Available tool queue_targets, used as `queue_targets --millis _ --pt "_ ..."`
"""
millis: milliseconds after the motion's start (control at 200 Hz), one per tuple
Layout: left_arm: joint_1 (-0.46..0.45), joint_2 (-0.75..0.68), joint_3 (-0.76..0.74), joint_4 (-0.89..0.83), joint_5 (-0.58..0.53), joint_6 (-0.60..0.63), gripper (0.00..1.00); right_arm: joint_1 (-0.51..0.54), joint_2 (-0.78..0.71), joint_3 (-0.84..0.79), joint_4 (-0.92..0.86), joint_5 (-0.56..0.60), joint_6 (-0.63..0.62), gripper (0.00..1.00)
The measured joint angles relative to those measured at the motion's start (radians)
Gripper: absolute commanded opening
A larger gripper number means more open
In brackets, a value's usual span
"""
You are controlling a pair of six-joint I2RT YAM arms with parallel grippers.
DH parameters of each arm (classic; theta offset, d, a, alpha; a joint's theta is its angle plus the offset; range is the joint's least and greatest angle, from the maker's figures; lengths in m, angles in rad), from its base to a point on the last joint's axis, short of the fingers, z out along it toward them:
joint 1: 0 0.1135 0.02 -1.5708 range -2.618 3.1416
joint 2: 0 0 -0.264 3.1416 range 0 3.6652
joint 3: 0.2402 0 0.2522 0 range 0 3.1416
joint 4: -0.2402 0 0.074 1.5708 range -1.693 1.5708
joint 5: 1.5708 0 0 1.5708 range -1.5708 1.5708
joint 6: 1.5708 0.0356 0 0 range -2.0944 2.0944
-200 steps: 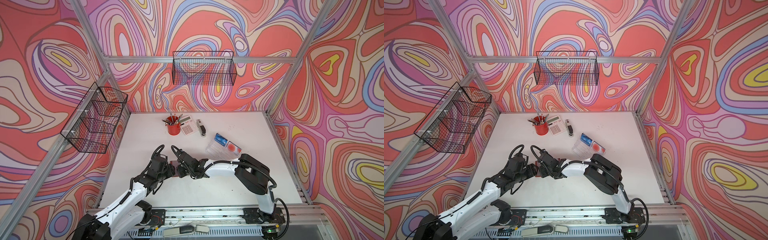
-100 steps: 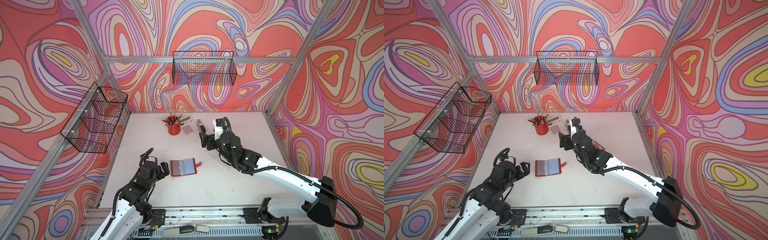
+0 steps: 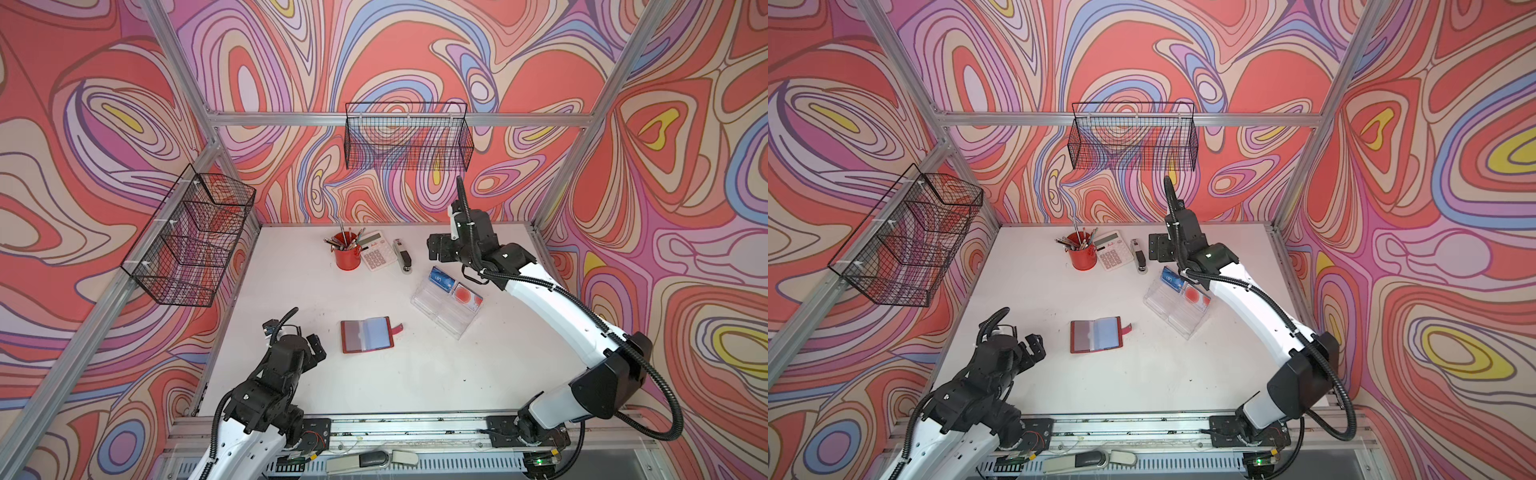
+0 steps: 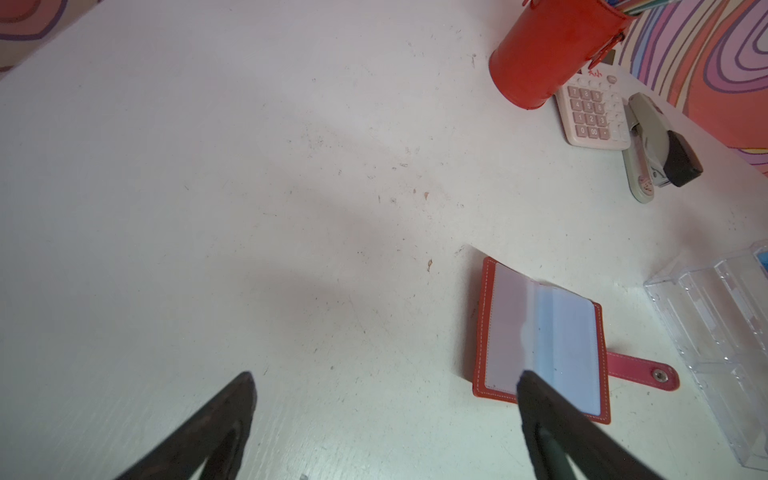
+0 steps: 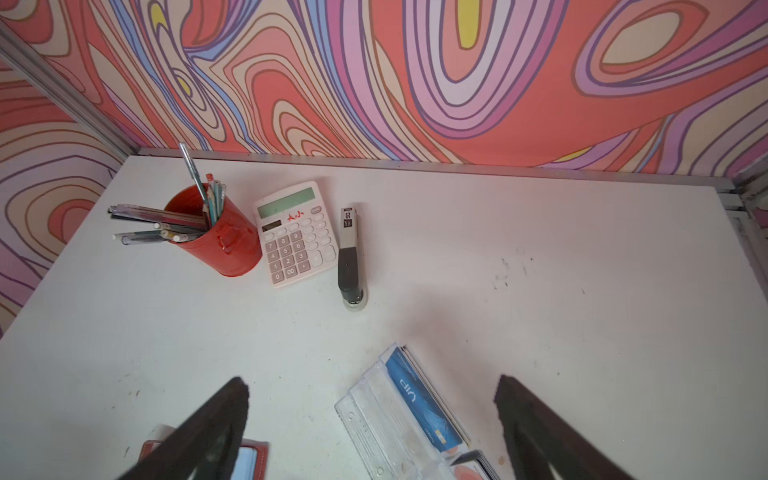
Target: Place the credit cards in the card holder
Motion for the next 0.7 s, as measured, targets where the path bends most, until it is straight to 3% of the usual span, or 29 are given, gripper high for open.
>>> queue_targets --millis 70,185,320,466,701 --pt "0.000 -0.019 -0.001 0.002 0.000 0.001 1.00 0.000 0.003 0.006 -0.014 0.003 -0.051 0.98" --pt "0.000 -0.050 -0.012 0.003 -0.001 0.009 1.00 -0.013 0.052 0.064 -0.082 0.005 -0.113 0.89" --pt "0.000 -0.077 -0.030 0.008 -0.003 0.024 1.00 -0.078 0.126 0.110 -0.128 -0.099 -0.161 0.81" --pt "0.000 -0.091 -0.043 0.017 0.001 0.049 1.00 -0.137 0.254 0.191 -0.199 -0.177 -0.220 0.66" --pt "0.000 -0.092 -0.044 0.028 0.007 0.067 1.00 -0.187 0.354 0.158 -0.243 -0.294 -0.267 0.64"
